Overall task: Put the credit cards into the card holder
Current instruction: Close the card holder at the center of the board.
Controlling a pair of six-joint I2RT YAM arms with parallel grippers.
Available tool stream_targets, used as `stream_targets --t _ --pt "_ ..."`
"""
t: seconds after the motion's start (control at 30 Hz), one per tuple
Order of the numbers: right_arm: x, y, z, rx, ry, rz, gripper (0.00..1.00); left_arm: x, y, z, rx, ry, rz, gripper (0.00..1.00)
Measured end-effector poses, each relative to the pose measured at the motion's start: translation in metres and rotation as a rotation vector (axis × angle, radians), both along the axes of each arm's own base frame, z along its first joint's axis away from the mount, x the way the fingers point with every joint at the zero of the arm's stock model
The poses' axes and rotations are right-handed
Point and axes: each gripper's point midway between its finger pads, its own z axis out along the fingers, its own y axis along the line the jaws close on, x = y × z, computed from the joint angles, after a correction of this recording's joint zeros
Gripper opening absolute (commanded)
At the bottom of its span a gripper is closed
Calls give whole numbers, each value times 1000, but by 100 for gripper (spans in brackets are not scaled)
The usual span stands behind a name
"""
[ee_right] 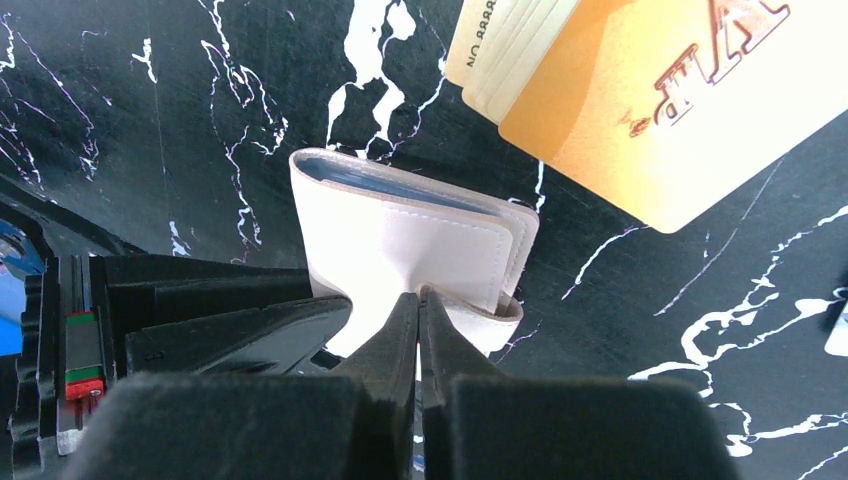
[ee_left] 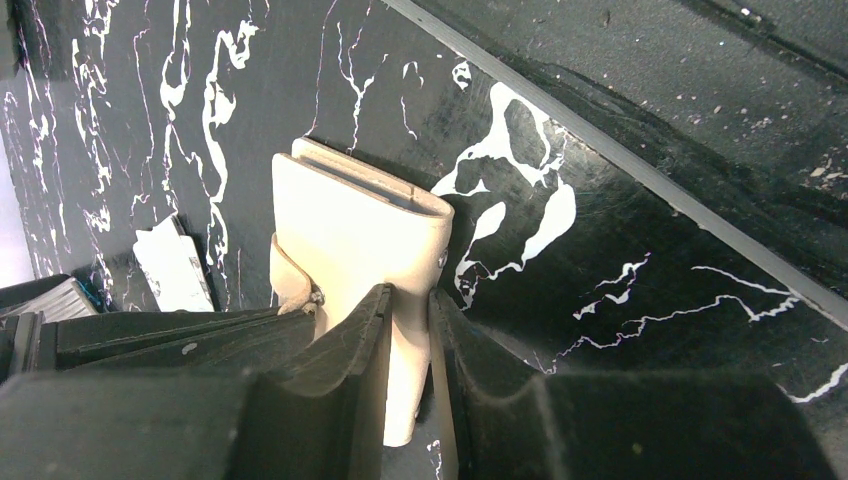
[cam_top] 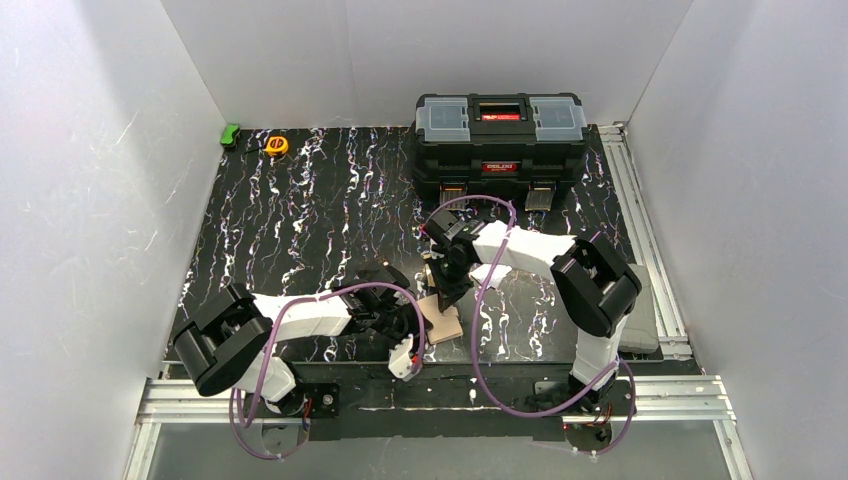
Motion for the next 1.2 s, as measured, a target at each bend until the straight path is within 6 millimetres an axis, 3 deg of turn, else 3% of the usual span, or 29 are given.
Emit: stream_targets --t 1.2 --pt "-4 -15 1 39 -29 44 1 1 0 0 0 -14 -8 16"
